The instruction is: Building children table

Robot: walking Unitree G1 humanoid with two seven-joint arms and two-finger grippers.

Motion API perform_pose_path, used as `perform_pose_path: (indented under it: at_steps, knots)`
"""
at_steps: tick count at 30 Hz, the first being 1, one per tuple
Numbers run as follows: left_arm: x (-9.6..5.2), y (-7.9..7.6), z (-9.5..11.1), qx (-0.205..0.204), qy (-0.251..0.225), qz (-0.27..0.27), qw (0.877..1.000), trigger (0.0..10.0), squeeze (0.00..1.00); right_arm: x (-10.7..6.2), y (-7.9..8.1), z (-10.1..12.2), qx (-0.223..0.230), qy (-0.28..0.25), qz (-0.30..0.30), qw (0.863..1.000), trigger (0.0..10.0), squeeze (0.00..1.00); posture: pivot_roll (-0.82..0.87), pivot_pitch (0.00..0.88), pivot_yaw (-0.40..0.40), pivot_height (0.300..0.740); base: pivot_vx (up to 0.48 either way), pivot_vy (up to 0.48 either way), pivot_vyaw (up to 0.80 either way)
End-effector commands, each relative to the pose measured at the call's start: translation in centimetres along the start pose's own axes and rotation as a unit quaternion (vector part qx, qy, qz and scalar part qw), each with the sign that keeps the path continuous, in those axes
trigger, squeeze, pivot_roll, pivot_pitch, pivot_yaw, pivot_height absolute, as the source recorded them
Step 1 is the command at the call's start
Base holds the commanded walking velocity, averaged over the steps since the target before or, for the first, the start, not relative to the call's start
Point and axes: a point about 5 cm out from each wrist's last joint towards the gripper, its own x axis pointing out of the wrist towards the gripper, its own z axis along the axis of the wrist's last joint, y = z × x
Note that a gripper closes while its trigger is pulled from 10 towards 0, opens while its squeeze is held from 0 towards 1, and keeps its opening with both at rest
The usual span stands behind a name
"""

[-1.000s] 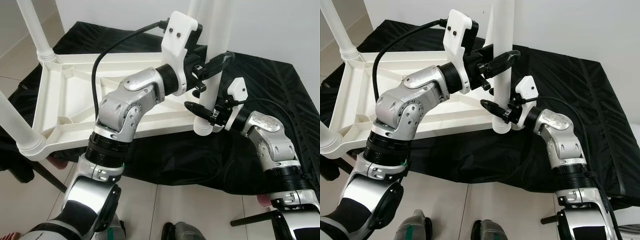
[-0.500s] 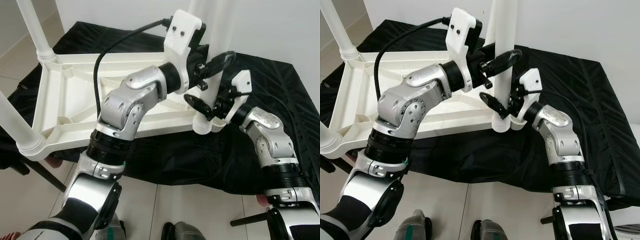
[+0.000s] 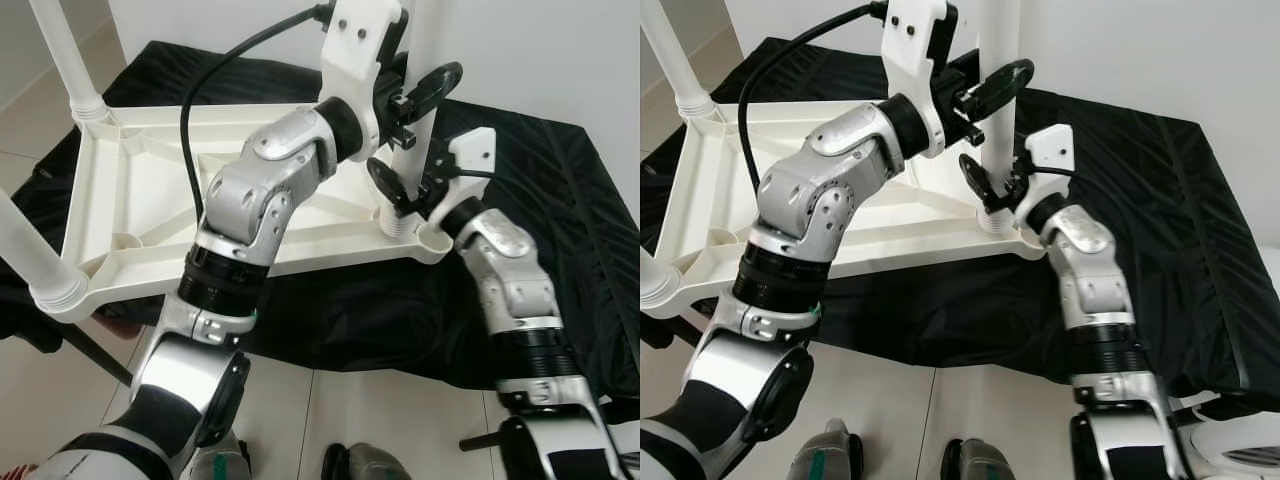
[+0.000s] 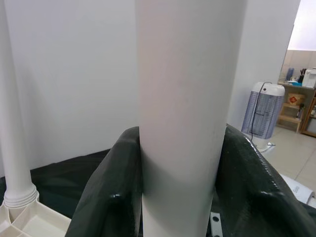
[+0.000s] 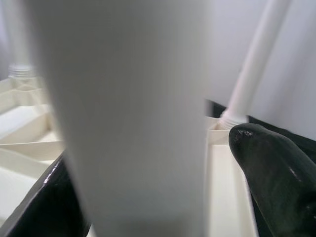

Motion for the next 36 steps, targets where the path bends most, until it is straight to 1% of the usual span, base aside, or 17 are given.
perform_pose_path:
  at_steps: [1,2,3,4,6,11,12,13,14,16,17,20,22,24,30,33,36]
  knots:
    - [0.4,0.0,0.8,0.010,-0.012,0.009,1.000,10.0,0.00,-0.1,-0.4,0.3,-0.005,-0.006,-0.032,0.999,10.0,0.00,0.05,0.033,-0.085,0.740,0.000,0.000,0.00]
    - [0.4,0.0,0.8,0.010,-0.012,0.009,1.000,10.0,0.00,-0.1,-0.4,0.3,-0.005,-0.006,-0.032,0.999,10.0,0.00,0.05,0.033,-0.085,0.740,0.000,0.000,0.00]
    - [0.5,0.1,0.8,0.012,-0.013,0.011,1.000,10.0,0.00,0.1,-0.6,0.4,-0.002,-0.006,-0.055,0.998,10.0,0.00,0.05,0.033,-0.084,0.740,0.000,0.000,0.00]
    - [0.5,0.1,0.8,0.012,-0.013,0.011,1.000,10.0,0.00,0.1,-0.6,0.4,-0.002,-0.006,-0.055,0.998,10.0,0.00,0.05,0.033,-0.084,0.740,0.000,0.000,0.00]
    - [0.6,0.2,0.9,0.013,-0.015,0.013,1.000,10.0,0.00,0.4,-0.8,0.6,0.009,-0.006,-0.105,0.994,10.0,0.00,0.05,0.031,-0.083,0.740,0.000,0.000,0.00]
    - [0.7,0.2,0.8,0.014,-0.016,0.015,1.000,10.0,0.00,0.5,-0.8,0.7,0.009,-0.005,-0.141,0.990,10.0,0.00,0.05,0.029,-0.083,0.740,0.000,0.000,0.00]
    - [0.7,0.2,0.8,0.014,-0.016,0.016,1.000,10.0,0.00,0.6,-0.5,0.8,0.008,-0.005,-0.157,0.988,10.0,0.00,0.05,0.027,-0.082,0.740,0.000,0.000,0.00]
    - [0.8,0.1,0.8,0.016,-0.016,0.017,1.000,10.0,0.00,0.7,0.1,0.9,0.004,-0.007,-0.169,0.986,10.0,0.00,0.05,0.027,-0.082,0.740,0.000,0.000,0.00]
    - [0.8,0.1,0.8,0.016,-0.016,0.017,1.000,10.0,0.00,0.7,0.1,0.9,0.004,-0.007,-0.169,0.986,10.0,0.00,0.05,0.027,-0.082,0.740,0.000,0.000,0.00]
    - [0.8,0.1,0.7,0.017,-0.017,0.018,1.000,10.0,0.00,1.0,1.2,1.1,0.001,-0.006,-0.181,0.984,10.0,0.00,0.05,0.024,-0.082,0.740,0.000,0.000,0.00]
    - [0.8,0.1,0.7,0.017,-0.017,0.018,1.000,10.0,0.00,1.0,1.2,1.1,0.001,-0.006,-0.181,0.984,10.0,0.00,0.05,0.024,-0.082,0.740,0.000,0.000,0.00]
    - [1.0,-0.1,0.7,0.016,-0.017,0.017,1.000,10.0,0.00,1.4,2.0,1.1,-0.004,-0.002,-0.181,0.983,10.0,0.00,0.05,0.021,-0.081,0.740,0.000,0.000,0.00]
    - [1.0,-0.1,0.7,0.016,-0.017,0.017,1.000,10.0,0.00,1.4,2.0,1.1,-0.004,-0.002,-0.181,0.983,10.0,0.00,0.05,0.021,-0.081,0.740,0.000,0.000,0.00]
    - [1.1,-0.4,0.5,0.016,-0.017,0.013,1.000,10.0,0.00,1.8,2.8,1.4,-0.023,-0.001,-0.172,0.985,10.0,0.00,0.05,0.018,-0.081,0.740,0.000,0.000,0.00]
    - [1.3,-0.6,0.4,0.018,-0.018,0.011,1.000,10.0,0.00,1.9,3.2,1.4,-0.040,0.009,-0.181,0.983,10.0,0.00,0.06,0.015,-0.084,0.740,0.000,0.000,0.00]
    - [1.2,-0.7,0.3,0.018,-0.018,0.012,1.000,10.0,0.00,1.8,3.5,1.4,-0.047,0.017,-0.189,0.981,9.6,0.00,0.06,0.013,-0.084,0.740,0.000,0.000,0.00]
    - [1.3,-0.7,0.3,0.018,-0.018,0.012,1.000,10.0,0.00,1.7,3.5,1.4,-0.049,0.023,-0.197,0.979,10.0,0.00,0.05,0.013,-0.085,0.740,0.000,0.000,0.00]
